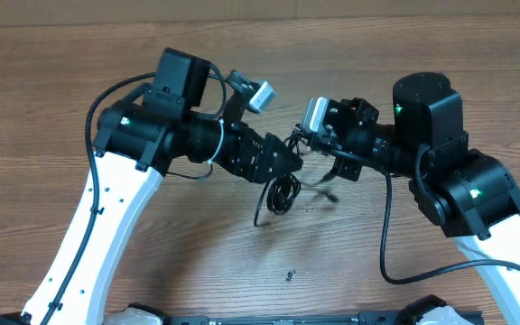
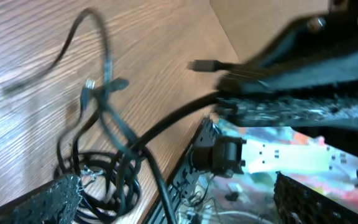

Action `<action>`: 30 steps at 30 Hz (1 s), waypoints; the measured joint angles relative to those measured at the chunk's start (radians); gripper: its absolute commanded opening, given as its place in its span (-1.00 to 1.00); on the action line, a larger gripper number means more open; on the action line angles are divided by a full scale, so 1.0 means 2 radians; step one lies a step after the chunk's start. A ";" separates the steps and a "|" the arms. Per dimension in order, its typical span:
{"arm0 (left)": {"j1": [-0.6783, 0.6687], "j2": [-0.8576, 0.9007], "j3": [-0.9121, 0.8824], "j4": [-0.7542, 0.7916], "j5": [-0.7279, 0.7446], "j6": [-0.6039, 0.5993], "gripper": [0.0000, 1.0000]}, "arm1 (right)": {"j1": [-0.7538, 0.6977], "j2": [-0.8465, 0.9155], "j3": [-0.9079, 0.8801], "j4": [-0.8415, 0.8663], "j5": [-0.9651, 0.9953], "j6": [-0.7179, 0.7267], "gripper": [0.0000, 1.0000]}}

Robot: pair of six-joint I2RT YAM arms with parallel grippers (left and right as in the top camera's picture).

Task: Untangle cables

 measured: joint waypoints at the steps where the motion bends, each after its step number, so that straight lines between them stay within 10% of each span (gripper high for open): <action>1: 0.008 0.000 0.000 0.000 -0.001 -0.012 1.00 | 0.000 0.000 0.000 0.001 0.002 0.003 -0.92; 30: 0.035 0.013 0.000 0.028 -0.059 -0.314 0.76 | 0.000 0.000 0.000 0.031 -0.005 0.016 -0.92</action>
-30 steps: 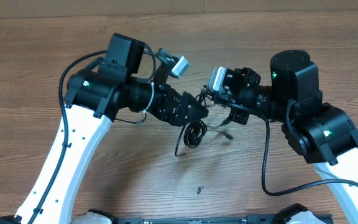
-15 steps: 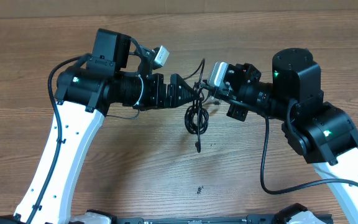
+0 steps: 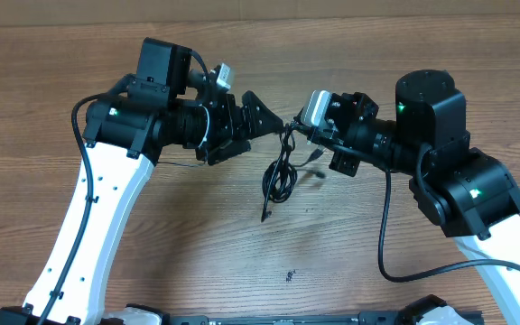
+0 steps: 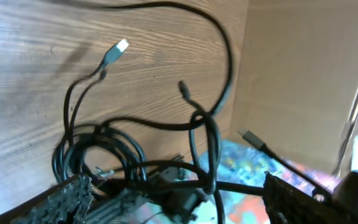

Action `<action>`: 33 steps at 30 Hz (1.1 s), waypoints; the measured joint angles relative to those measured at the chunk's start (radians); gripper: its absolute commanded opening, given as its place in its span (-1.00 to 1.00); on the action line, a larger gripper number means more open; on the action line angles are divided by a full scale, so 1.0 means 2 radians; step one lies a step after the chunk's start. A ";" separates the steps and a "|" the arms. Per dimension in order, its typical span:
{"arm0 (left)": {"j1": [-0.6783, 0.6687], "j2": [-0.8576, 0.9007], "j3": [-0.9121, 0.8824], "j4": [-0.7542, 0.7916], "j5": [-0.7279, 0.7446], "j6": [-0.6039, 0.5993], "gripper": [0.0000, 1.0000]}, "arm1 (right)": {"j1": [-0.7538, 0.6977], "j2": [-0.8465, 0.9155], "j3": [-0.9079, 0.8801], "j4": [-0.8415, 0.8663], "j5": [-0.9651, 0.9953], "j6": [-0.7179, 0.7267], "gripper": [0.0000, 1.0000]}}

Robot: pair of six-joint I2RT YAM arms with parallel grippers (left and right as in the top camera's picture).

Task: Untangle cables

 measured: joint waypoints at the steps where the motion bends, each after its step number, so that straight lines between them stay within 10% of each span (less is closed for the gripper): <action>1: 0.000 0.000 0.000 0.000 0.000 -0.013 0.74 | 0.000 0.000 0.000 0.001 0.000 0.000 -0.92; 8: -0.005 0.000 0.000 0.000 -0.006 -0.059 0.93 | 0.000 0.000 0.000 0.002 0.000 0.000 -0.92; 11: -0.019 0.000 0.000 0.007 -0.016 -0.066 0.55 | 0.000 0.000 0.000 0.002 0.000 0.000 -0.92; 33: -0.069 0.052 0.000 0.065 -0.011 -0.097 -0.53 | 0.000 0.000 0.000 -0.006 -0.011 0.002 -0.92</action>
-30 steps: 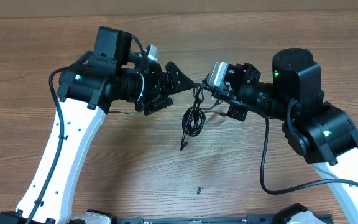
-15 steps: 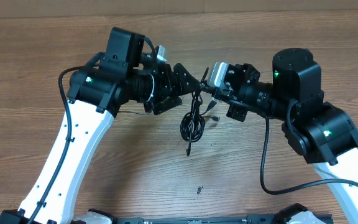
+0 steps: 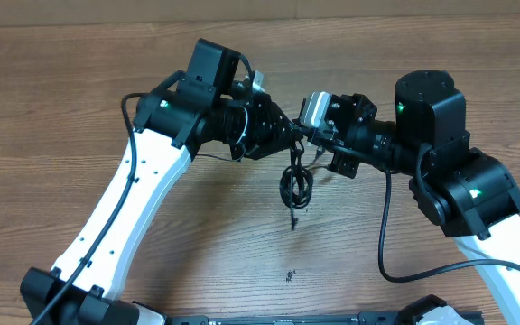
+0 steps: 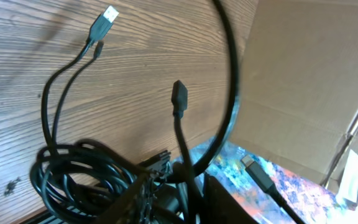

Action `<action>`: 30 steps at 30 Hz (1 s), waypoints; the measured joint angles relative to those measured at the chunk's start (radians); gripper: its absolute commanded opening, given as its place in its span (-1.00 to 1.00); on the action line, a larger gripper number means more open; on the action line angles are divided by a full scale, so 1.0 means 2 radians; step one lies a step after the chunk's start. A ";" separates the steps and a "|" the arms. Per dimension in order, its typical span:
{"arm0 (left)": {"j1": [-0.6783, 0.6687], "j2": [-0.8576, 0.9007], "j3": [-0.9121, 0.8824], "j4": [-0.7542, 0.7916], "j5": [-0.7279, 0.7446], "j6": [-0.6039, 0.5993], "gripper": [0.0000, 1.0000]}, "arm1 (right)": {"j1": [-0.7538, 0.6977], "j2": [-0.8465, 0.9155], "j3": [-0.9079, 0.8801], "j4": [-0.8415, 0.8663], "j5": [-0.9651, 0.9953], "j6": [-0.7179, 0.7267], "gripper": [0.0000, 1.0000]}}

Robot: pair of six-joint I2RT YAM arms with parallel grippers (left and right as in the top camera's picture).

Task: Untangle cables

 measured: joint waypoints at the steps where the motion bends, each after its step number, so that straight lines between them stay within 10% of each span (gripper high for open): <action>1: 0.000 0.001 0.000 0.003 0.004 0.000 -0.57 | 0.000 0.000 0.000 0.000 0.000 0.000 -0.92; 30: 0.017 0.001 0.000 0.011 0.056 0.061 -0.70 | 0.000 0.000 0.000 -0.004 0.012 0.000 -0.92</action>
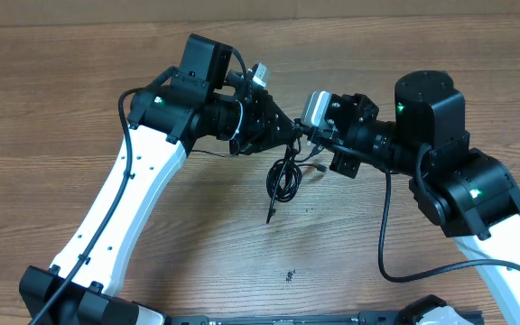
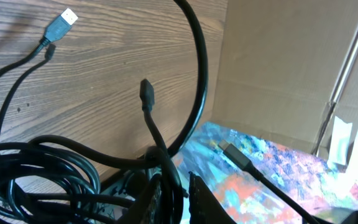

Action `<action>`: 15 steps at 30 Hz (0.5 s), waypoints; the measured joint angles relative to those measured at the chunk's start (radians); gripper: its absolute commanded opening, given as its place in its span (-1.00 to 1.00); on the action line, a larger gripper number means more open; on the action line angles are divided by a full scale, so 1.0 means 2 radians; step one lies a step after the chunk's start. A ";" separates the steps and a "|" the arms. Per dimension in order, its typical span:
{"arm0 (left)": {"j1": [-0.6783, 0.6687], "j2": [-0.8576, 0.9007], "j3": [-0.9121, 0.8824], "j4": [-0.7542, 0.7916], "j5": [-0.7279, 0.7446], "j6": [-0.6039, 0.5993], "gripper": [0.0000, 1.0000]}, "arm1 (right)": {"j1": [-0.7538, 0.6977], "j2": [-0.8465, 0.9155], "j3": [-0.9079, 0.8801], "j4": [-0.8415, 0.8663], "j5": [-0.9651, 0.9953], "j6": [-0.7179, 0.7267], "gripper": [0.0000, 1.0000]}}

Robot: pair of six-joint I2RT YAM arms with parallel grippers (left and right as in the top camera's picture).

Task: Untangle cables

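A tangled bundle of black cables [image 1: 283, 181] hangs in loops between my two grippers, one loose end [image 1: 270, 215] reaching down toward the table. My left gripper [image 1: 292, 135] meets the bundle's top from the left. In the left wrist view its fingers [image 2: 157, 198] are shut on a black strand [image 2: 166, 180], with the coil [image 2: 36, 180] to the left. A silver-tipped USB plug [image 2: 61, 23] and a small black plug [image 2: 146, 92] stick out. My right gripper [image 1: 312, 135] meets the bundle from the right and appears shut on its top strands.
The wooden table [image 1: 152, 262] lies under everything, with a small dark speck [image 1: 290, 275] on it near the front. Cardboard walls [image 2: 291, 56] stand at the back. The right arm's own cable [image 1: 385, 235] loops down beside it.
My left arm has shifted a little to the left, still shut on the strand. The bundle and its dangling end now hang slightly further left. The right arm has not moved.
My left gripper was open against the bundle beside the right gripper. Then it stood open further left, the bundle hanging from the right gripper alone. Then it was back at the bundle's top, shut on a strand, and it holds that strand now.
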 measured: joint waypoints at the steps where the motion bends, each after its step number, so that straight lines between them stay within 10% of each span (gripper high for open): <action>1: 0.001 0.000 0.000 0.000 0.002 0.001 -0.69 | 0.000 0.000 0.000 0.000 0.000 0.000 -0.92; 15: 0.004 -0.001 0.000 -0.006 0.017 0.022 -0.91 | 0.000 0.000 0.000 0.000 0.001 0.001 -0.92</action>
